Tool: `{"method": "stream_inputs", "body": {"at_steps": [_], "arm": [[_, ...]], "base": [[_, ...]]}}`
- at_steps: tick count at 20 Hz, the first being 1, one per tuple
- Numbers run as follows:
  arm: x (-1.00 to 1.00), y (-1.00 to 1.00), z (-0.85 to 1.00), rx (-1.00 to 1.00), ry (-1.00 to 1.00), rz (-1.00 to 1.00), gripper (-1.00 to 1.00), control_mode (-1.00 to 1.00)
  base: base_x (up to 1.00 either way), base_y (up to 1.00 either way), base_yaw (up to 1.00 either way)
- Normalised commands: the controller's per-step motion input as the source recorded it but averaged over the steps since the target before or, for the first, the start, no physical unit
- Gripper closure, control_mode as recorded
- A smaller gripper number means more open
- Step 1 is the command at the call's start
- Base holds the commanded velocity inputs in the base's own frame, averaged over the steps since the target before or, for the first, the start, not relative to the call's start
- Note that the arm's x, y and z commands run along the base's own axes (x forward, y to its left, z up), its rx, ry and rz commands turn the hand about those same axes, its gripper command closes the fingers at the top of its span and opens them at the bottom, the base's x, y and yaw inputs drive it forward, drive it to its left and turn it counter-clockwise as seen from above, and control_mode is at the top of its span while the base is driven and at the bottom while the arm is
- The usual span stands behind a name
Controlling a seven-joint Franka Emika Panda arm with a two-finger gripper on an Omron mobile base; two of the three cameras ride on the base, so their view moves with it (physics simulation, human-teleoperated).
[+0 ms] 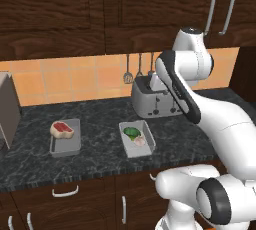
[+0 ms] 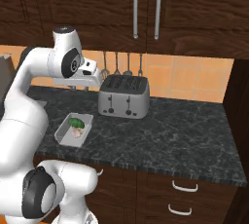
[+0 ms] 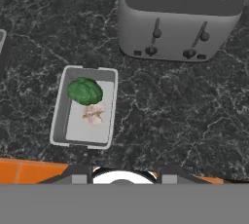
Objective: Take the meat container that has the steak and place it on the second highest rack of the freezer. Then take the vegetable container that has the garlic and broccoli and place it on the highest rack of the freezer.
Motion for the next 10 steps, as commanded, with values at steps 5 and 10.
{"method": "stream_inputs", "body": {"at_steps": [5, 10], "arm": [[-0.27, 0.51, -0.16, -0.07, -0.05, 0.0, -1.0, -1.0], [-0.34, 1.0, -0.45, -0.27, 0.01, 0.0, -1.0, -1.0]], "base": [[0.0, 0.0, 0.0], [0.0, 0.0, 0.0]]}}
